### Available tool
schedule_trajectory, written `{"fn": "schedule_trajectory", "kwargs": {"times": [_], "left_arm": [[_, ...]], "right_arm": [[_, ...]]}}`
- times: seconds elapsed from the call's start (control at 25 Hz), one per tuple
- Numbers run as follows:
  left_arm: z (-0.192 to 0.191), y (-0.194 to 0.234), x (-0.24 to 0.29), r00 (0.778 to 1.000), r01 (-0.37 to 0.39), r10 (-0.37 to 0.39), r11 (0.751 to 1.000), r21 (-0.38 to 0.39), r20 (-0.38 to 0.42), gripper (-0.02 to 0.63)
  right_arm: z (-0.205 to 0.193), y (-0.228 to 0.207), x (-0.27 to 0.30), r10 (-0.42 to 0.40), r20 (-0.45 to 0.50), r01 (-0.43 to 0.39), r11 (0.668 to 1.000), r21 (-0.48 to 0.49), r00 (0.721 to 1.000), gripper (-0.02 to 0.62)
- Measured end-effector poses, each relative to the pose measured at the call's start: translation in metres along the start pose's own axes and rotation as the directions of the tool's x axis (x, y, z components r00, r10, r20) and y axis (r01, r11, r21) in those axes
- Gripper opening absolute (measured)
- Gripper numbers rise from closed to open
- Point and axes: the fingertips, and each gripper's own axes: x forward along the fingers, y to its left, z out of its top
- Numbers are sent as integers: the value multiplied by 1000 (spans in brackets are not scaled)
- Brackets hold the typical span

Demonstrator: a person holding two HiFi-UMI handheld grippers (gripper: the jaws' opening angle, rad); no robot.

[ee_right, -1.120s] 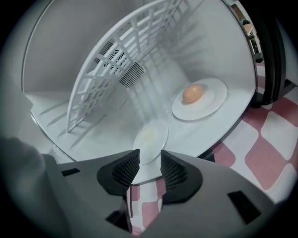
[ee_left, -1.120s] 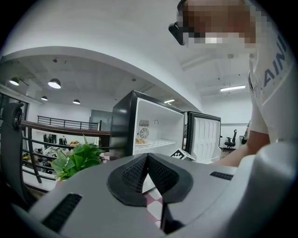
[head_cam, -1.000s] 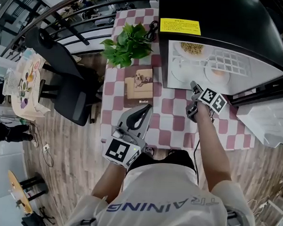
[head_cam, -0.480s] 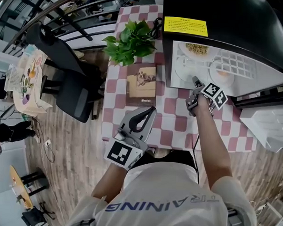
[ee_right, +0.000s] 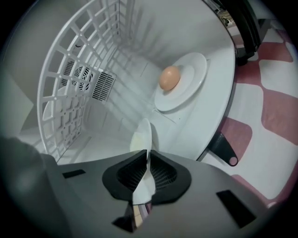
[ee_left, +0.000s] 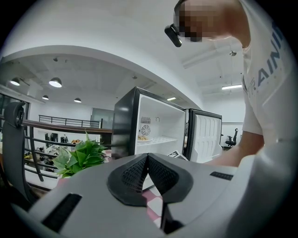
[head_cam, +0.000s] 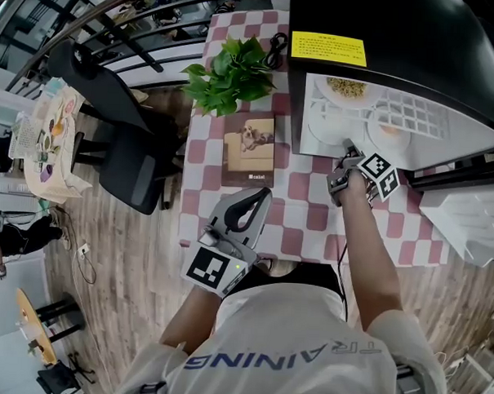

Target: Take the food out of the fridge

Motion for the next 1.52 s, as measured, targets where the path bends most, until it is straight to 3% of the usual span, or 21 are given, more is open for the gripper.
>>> {"fn": "schedule_trajectory", "kwargs": {"times": [0.48,0.68,0.8,0.96,1.0,1.04,1.12,1.52], "left_arm": [[-2,-11,2,999,49,-49,999,-1,4,9],[-4,-13,-2,998,57,-57,998,6,3,9],[-6,-11,-4,999,55,-55,999,5,-1,9],[-8,-11,-7,999,53,-53,999,2,-8,9],[-9,-11,-7,999,52,-52,999,2,-10,9],[-9,-10,-8,999,52,-52,999,3,-12,9],[-10,-9,-9,999,50,-50,999,3,-15,9],[-8,-19,-5,992,125,-125,992,3,-10,9]], "right_arm": [[-22,-30,-44,-9,-18,10,999,47,1000,38],[-31,-33,-42,42,-32,-39,995,92,999,42],[-36,-30,-34,94,-48,-87,988,127,994,108],[-43,-33,-23,133,-65,-116,971,210,989,114],[-44,-34,-22,134,-64,-116,966,231,989,103],[-44,-35,-21,136,-60,-117,962,248,989,53],[-42,-34,-22,150,-44,-133,954,267,988,38],[-32,-22,-65,246,43,-248,933,261,968,32]]}}
